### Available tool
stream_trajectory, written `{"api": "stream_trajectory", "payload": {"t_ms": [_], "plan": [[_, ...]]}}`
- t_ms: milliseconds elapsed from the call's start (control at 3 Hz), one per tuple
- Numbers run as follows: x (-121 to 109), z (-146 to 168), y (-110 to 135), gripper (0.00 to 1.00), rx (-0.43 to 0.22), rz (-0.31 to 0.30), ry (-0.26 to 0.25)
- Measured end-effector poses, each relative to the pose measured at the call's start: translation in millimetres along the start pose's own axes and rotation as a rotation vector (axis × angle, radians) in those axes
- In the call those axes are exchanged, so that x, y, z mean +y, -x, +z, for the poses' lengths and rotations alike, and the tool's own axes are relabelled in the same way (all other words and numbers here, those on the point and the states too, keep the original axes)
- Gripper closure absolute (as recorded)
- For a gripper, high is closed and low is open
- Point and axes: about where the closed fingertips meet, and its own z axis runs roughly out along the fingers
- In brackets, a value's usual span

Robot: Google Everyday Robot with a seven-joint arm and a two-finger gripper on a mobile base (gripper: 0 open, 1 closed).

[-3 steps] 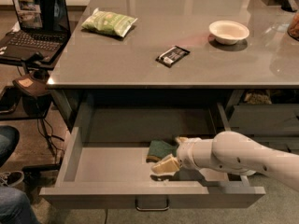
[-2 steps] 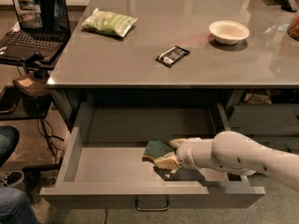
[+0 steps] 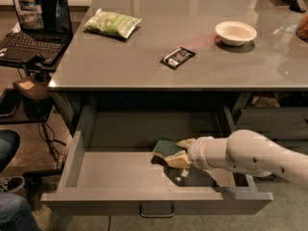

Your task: Pick sponge from top drawer and place on counter

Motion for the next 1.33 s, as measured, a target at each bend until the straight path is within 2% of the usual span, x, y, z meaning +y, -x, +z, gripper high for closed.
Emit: {"api": "stream_trajectory", "payload": {"t_ms": [333,667,1000,1333], "plan": [[-44,-46,20,1.0,-0.037,-0.059,-0.039],[-93,-113,41,1.0,-0.054,-0.146,-0.076],[-137,-198,51,1.0,-0.088,-0.195,-0.134],[-166,-267,51,1.0,-0.126,-0.207,-0.15]]}}
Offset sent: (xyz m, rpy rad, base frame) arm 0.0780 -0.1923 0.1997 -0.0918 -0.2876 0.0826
